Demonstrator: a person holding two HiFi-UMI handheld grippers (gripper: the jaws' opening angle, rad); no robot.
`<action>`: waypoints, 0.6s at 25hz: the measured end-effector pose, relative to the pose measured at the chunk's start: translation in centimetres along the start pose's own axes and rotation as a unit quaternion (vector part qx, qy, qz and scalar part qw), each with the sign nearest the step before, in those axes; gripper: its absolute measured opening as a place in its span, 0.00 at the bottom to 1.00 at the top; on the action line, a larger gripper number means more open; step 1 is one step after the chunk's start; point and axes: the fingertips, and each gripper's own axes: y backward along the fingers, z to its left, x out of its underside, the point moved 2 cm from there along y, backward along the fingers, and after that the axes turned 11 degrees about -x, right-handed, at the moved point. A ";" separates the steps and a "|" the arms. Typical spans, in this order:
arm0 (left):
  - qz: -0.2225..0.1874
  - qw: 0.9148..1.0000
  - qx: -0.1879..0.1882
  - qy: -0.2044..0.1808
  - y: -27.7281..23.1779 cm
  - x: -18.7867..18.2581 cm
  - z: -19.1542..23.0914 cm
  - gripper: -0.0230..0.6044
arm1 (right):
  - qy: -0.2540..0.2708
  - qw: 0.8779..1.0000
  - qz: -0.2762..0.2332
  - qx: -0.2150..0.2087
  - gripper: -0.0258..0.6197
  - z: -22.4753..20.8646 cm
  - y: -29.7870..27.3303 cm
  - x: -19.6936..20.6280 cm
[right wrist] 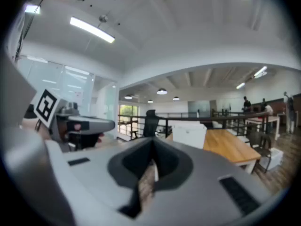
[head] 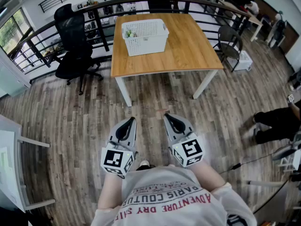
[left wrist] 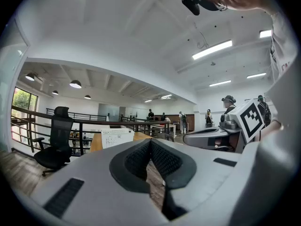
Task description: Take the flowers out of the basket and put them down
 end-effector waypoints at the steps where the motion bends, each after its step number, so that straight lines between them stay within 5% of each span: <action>1: 0.000 1.000 0.002 0.001 -0.2 0.0 0.0 0.08 | 0.001 1.000 0.002 -0.001 0.08 -0.1 -0.1 0.1; 15: 0.001 0.999 0.038 0.011 -2.5 0.6 3.2 0.08 | -0.022 0.999 0.000 0.026 0.09 -0.5 -3.7 0.5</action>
